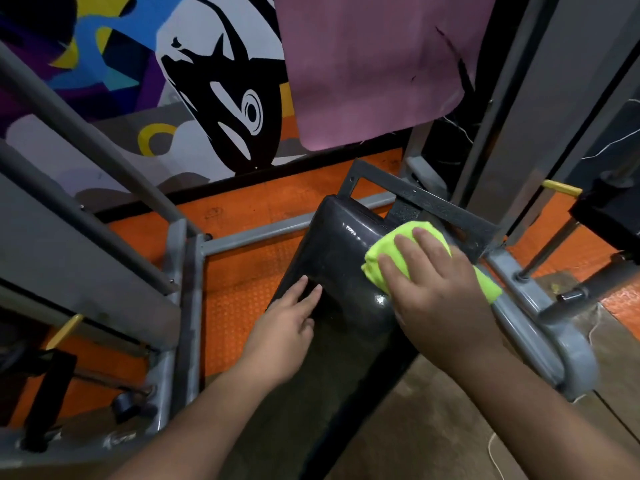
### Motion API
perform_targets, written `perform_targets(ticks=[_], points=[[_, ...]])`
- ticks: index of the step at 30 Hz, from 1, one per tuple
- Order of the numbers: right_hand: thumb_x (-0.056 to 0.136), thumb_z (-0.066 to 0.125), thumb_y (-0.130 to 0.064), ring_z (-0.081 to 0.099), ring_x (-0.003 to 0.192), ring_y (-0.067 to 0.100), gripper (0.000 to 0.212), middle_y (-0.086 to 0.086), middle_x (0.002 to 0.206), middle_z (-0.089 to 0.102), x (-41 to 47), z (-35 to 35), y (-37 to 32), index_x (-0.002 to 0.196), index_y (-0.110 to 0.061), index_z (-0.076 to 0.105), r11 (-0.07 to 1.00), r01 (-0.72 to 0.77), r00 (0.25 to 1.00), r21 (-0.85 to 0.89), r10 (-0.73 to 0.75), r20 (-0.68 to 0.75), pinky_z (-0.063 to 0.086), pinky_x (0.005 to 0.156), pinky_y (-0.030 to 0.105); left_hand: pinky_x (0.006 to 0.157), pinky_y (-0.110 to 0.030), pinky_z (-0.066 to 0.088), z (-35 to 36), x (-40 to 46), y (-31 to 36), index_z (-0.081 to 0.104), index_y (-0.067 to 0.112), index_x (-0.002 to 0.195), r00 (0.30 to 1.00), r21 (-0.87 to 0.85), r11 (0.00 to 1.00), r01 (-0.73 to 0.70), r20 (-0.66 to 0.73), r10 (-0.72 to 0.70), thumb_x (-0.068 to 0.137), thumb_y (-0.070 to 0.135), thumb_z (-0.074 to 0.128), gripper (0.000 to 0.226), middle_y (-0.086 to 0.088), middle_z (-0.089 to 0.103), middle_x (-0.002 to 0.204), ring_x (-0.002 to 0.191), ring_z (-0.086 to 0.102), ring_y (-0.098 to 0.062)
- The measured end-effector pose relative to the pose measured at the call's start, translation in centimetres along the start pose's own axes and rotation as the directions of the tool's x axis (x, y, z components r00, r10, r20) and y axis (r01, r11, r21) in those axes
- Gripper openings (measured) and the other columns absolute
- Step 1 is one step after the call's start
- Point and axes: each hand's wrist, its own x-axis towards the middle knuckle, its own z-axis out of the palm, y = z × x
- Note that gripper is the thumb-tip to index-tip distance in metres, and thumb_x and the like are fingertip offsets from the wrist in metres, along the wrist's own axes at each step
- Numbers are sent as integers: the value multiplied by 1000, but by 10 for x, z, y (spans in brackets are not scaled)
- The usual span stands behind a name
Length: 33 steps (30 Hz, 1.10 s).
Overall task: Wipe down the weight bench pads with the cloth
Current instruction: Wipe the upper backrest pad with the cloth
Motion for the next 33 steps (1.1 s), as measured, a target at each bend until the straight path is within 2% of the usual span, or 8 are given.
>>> perform_targets(ticks=[2, 7, 11, 15, 20, 26, 29, 33], points=[[98, 50, -13, 43, 133, 45, 31, 25, 134, 57, 9, 0, -8, 124, -5, 64, 998, -57, 998, 7, 57, 3, 36, 103, 59, 120, -31, 28, -1, 2, -1, 34, 39, 155, 1000, 0, 1000, 3, -15, -3, 102, 16, 48, 59, 18, 12, 166, 152, 21, -13], [92, 62, -15, 40, 136, 45, 40, 25, 140, 52, -17, -2, 11, 131, -6, 60, 975, 223, 972, 1, -223, 69, 34, 107, 62, 121, -32, 27, 4, -2, 1, 35, 41, 154, 1000, -11, 1000, -1, -19, 1, 102, 18, 49, 58, 20, 13, 165, 151, 22, -10], [96, 52, -14, 41, 134, 46, 34, 27, 136, 54, 9, -4, 3, 128, -5, 61, 999, 37, 997, -7, -37, 73, 34, 106, 61, 120, -29, 26, 4, 1, 0, 35, 39, 154, 999, -14, 1000, 22, -39, -23, 101, 16, 49, 59, 18, 14, 166, 151, 21, -11], [100, 46, -14, 40, 136, 46, 34, 27, 138, 53, -2, 1, 0, 129, -4, 60, 981, 192, 979, 8, -192, 62, 29, 110, 62, 121, -29, 25, 5, 0, 1, 35, 40, 154, 999, 3, 1000, 12, -35, -12, 100, 15, 49, 61, 18, 15, 166, 151, 21, -11], [100, 41, -17, 38, 136, 46, 37, 27, 138, 51, 18, -2, -2, 130, -4, 59, 994, 106, 989, 8, -106, 100, 30, 107, 62, 121, -31, 25, 6, 2, -2, 34, 39, 155, 999, 3, 1000, 21, -45, -21, 99, 14, 49, 63, 17, 15, 166, 151, 22, -13], [104, 39, -19, 36, 139, 44, 36, 25, 140, 51, 9, -4, 3, 131, -4, 58, 973, 229, 966, -2, -227, 120, 28, 110, 60, 120, -23, 18, 7, -2, -1, 34, 43, 154, 999, -1, 1000, 5, -34, -5, 100, 12, 48, 63, 20, 15, 165, 151, 19, -11], [100, 39, -22, 30, 140, 45, 41, 25, 143, 46, 27, -6, -8, 135, -5, 53, 989, 149, 970, -18, -142, 199, 27, 110, 61, 121, -30, 23, 5, 1, -2, 36, 41, 153, 998, 1, 1000, 14, -59, -13, 98, 10, 49, 65, 18, 17, 165, 151, 23, -13], [100, 32, -23, 30, 141, 45, 45, 27, 143, 46, 22, -3, -10, 135, -3, 53, 965, 263, 942, -25, -250, 225, 26, 110, 62, 123, -37, 25, 5, 3, -5, 41, 41, 151, 998, -8, 1000, -14, -57, 13, 95, 6, 49, 67, 16, 22, 164, 151, 25, -14]])
